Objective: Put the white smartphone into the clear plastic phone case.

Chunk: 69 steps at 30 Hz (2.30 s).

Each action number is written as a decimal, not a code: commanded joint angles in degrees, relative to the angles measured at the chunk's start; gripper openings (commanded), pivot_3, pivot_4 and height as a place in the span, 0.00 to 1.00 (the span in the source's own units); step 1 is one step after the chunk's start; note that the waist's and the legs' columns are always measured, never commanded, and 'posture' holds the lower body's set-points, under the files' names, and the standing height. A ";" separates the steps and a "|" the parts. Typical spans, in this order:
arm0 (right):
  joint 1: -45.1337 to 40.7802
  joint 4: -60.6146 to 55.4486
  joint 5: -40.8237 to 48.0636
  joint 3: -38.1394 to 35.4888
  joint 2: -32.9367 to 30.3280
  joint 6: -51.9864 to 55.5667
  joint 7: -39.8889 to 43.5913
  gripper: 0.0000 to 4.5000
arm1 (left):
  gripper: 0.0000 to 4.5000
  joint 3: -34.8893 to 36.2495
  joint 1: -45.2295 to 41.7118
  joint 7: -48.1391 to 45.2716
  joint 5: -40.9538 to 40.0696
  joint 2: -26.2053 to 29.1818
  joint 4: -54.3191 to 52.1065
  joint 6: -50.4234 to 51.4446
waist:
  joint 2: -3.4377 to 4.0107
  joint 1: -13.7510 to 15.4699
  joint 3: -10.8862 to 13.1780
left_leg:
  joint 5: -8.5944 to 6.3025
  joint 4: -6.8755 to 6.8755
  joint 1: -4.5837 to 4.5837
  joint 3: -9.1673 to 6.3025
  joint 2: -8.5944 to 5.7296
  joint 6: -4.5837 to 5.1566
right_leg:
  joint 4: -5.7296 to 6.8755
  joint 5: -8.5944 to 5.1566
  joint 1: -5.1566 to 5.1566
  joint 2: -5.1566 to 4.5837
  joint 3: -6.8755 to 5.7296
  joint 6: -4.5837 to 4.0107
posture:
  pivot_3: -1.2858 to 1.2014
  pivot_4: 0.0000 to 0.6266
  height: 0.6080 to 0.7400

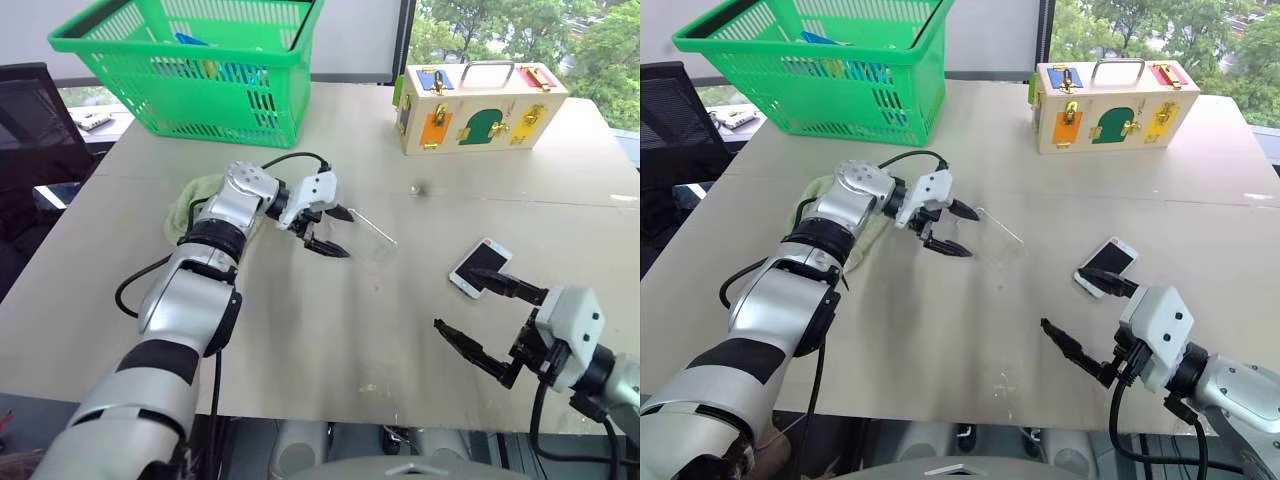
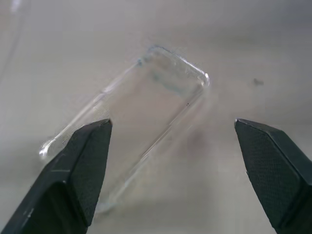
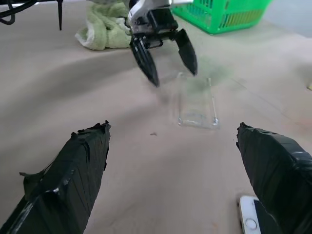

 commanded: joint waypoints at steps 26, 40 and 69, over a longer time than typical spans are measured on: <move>-2.21 1.19 0.85 0.71 -0.83 2.59 -1.04 1.00 | 0.01 6.06 28.56 4.34 -7.40 6.48 -65.91 46.22 | -0.01 -1.31 -0.05 | 0.01 0.07 0.12 -0.02 0.35 -0.01 | 0.10 0.00 0.08 0.02 0.15 -0.02 | 0.52 0.24 1.00; -3.31 2.21 -0.93 3.41 -0.25 5.01 -2.71 1.00 | 0.01 -2.60 32.91 12.96 -6.01 5.99 -67.23 41.41 | 0.04 -0.85 -0.08 | 0.01 0.08 0.17 -0.11 0.26 0.00 | 0.07 -0.04 0.17 0.15 0.23 -0.08 | 0.52 0.24 1.00; -14.31 3.68 -6.35 5.65 7.18 19.01 -21.41 1.00 | 1.00 11.05 37.24 15.56 -22.05 7.78 -73.91 43.45 | 0.11 -1.25 -0.11 | 0.01 0.03 0.15 -0.08 0.32 0.00 | 0.08 -0.04 0.09 0.08 0.29 -0.12 | 0.52 0.24 1.00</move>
